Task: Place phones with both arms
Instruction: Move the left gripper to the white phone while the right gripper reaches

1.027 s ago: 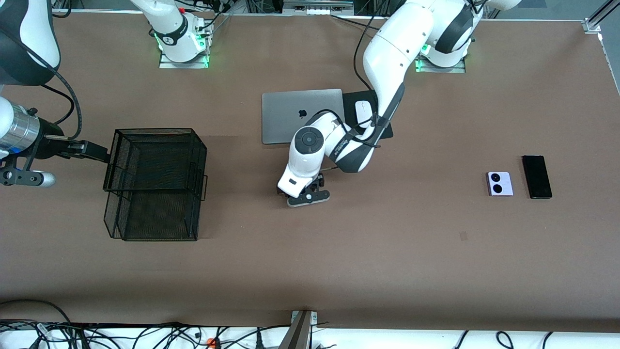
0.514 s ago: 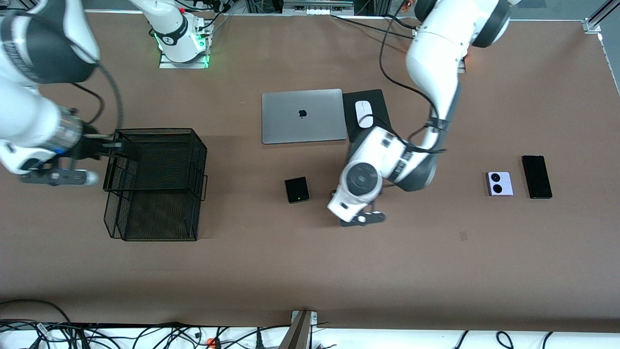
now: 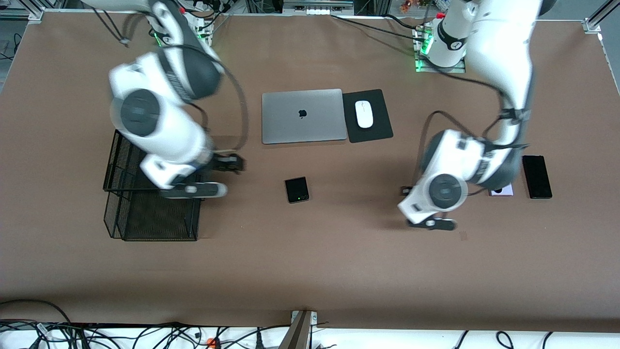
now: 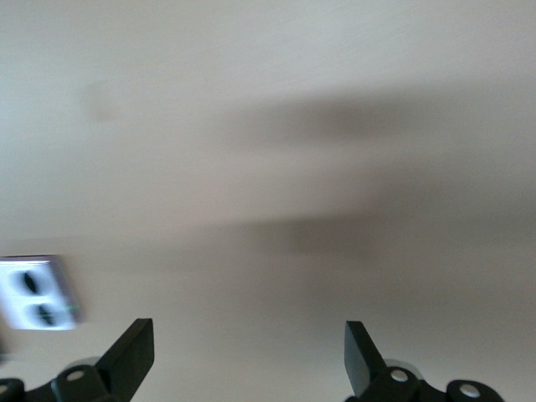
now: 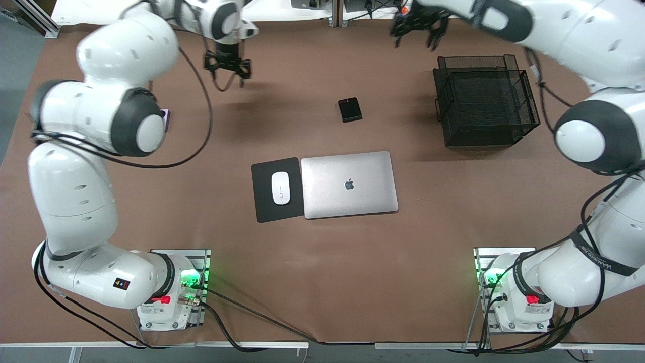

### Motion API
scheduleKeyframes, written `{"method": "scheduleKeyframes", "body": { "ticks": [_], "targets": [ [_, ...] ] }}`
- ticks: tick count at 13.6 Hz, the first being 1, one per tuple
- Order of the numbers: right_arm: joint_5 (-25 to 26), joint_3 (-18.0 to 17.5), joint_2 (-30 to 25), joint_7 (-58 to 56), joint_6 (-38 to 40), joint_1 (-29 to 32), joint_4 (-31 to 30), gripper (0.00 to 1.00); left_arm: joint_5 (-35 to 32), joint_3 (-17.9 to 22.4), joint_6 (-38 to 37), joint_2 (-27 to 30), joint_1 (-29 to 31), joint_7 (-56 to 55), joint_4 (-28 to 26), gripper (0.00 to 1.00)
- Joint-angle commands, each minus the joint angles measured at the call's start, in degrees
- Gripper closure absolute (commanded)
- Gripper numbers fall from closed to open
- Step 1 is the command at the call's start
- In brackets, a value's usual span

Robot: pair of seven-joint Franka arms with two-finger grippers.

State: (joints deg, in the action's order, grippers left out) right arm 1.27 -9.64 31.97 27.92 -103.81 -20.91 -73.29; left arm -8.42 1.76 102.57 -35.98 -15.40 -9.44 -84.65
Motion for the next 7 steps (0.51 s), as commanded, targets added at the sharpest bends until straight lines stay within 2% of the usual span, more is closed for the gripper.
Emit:
{"method": "scheduleKeyframes", "body": {
  "ticks": [1, 4, 7],
  "targets": [
    [-0.57, 0.50, 5.63, 2.05, -3.66, -3.60, 2.54, 0.00, -1.69, -0.96, 6.22, 8.63, 7.20, 9.15, -12.97, 0.00],
    [0.31, 0.67, 10.11, 1.96, -8.06, -7.91, 2.36, 0.00, -1.69, -0.96, 16.04, 11.45, 12.31, 14.61, -21.93, 0.00],
    [0.57, 0.76, 11.70, 1.87, -15.26, -8.80, -1.40, 0.00, -1.69, -1.23, 25.82, 13.03, 18.98, 21.19, -28.36, 0.00]
  ]
}}
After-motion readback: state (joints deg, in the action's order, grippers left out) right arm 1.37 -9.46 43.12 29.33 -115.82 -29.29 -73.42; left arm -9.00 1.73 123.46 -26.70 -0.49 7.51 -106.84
